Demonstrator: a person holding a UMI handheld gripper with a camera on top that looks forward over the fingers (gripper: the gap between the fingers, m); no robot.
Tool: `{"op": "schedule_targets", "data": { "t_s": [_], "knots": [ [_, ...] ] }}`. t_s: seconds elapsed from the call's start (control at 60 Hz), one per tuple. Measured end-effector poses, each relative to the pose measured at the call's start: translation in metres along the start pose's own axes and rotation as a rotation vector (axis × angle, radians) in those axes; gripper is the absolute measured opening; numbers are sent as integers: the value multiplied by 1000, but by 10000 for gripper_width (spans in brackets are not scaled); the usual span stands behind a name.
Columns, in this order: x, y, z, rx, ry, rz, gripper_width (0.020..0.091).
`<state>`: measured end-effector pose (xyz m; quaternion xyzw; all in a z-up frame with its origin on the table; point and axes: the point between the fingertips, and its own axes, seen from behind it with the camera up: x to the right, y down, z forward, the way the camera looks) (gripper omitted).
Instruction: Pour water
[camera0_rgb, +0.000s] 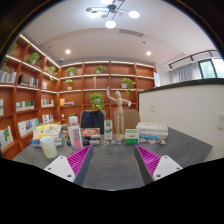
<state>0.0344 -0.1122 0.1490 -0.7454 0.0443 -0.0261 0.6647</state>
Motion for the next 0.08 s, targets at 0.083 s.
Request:
{"op": "schedule_targets", "data": {
  "t_s": [0.083],
  "knots": [
    [5, -1, 0, 9, 12, 11, 872]
  ]
}}
